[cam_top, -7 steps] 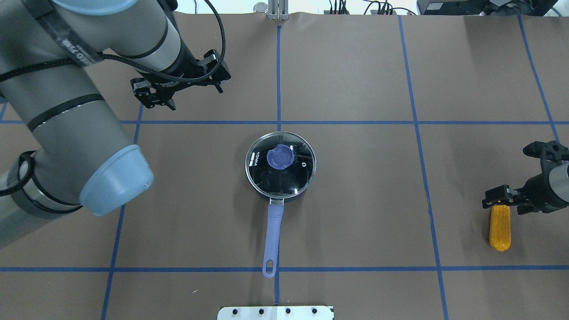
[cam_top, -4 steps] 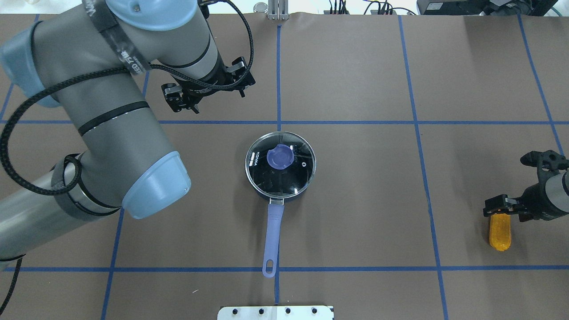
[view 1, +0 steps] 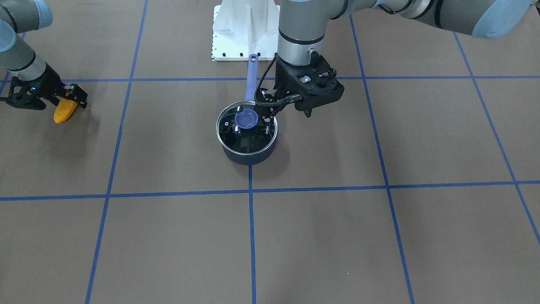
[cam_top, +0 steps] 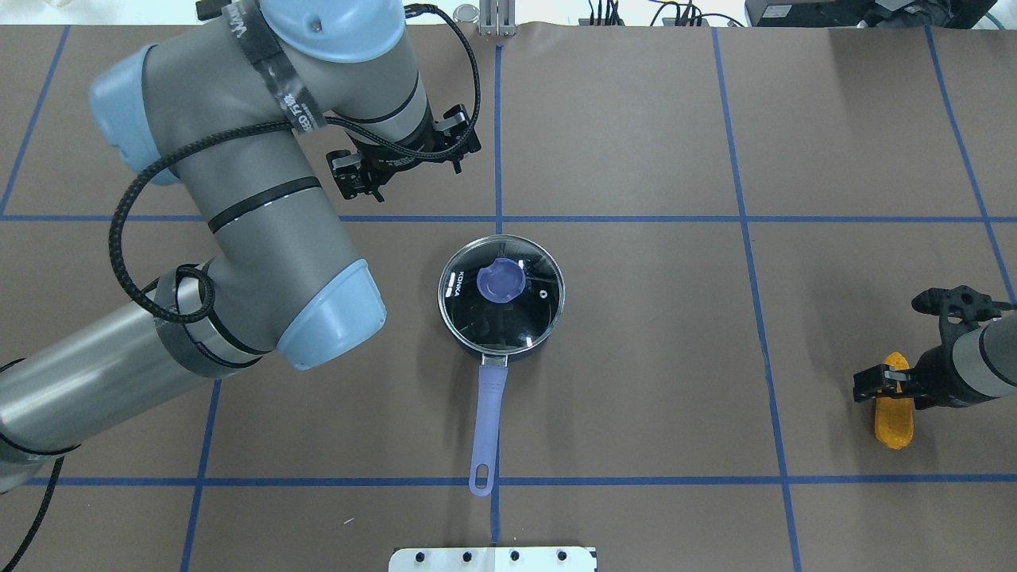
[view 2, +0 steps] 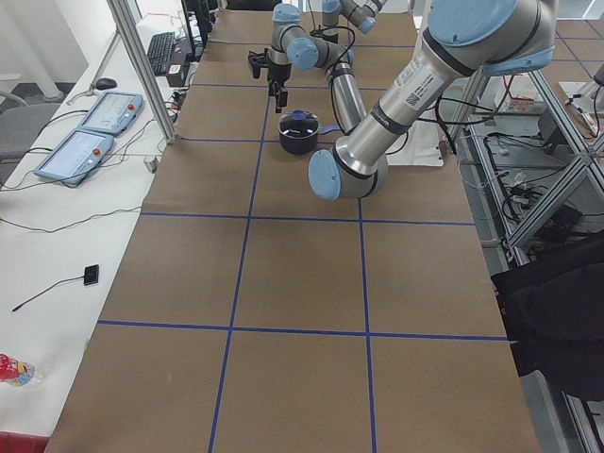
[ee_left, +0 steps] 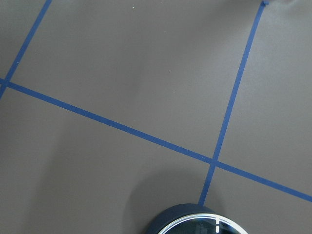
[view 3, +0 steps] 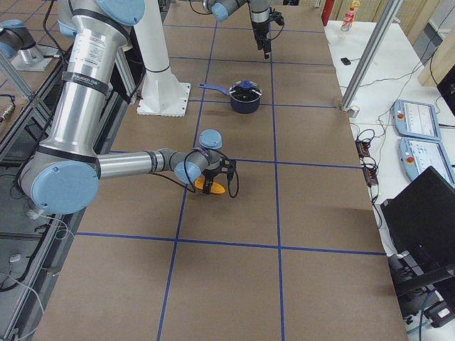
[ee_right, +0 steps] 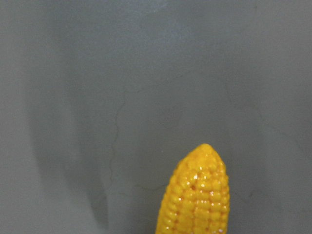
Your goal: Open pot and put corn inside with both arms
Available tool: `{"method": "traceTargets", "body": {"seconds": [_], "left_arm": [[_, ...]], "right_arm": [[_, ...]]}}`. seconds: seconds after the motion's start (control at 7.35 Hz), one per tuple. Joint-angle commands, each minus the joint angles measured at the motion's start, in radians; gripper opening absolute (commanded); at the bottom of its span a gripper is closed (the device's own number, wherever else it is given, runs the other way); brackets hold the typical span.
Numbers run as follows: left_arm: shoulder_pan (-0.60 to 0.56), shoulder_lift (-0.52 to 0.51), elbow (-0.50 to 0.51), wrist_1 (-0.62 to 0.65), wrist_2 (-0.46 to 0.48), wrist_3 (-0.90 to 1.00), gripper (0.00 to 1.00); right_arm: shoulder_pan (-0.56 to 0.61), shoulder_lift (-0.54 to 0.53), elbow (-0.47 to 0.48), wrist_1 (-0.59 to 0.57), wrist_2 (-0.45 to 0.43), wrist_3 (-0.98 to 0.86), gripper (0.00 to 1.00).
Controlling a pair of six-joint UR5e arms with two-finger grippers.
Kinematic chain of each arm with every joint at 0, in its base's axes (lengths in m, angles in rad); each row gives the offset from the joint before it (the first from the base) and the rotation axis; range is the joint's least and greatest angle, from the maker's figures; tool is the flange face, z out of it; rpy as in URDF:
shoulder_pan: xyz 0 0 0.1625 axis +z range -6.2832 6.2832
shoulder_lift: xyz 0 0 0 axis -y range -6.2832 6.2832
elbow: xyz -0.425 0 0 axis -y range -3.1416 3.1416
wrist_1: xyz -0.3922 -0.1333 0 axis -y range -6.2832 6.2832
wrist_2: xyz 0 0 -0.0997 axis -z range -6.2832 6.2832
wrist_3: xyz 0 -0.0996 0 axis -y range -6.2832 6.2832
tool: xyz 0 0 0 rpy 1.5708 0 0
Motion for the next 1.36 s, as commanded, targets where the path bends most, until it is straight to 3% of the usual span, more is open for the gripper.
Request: {"method": "traceTargets", "body": {"seconds": [0.0,0.54,0.82,1.22], "left_arm": [[0.062,-0.045,0.102,-0.046,0.029,0.001,0.98],[0.107,-0.115,0.212,-0.062,0.035,0.019,0.98],[0.137,-0.109,0.227,-0.062,0.035,0.050,0.98],[0.156,-0.104,0.249,-0.062,0.034,0.074,0.98]], "right_arm": [[-0.003,-0.001,0.002,0.005,-0.004,0.001,0.76],[0.017,0.008,0.022,0.004,0.010,0.000,0.68],[0.115,0.011,0.032,-0.007,0.106,-0.003,0.67],[0.160,0.019,0.029,-0.010,0.128,-0.008,0.54]]}}
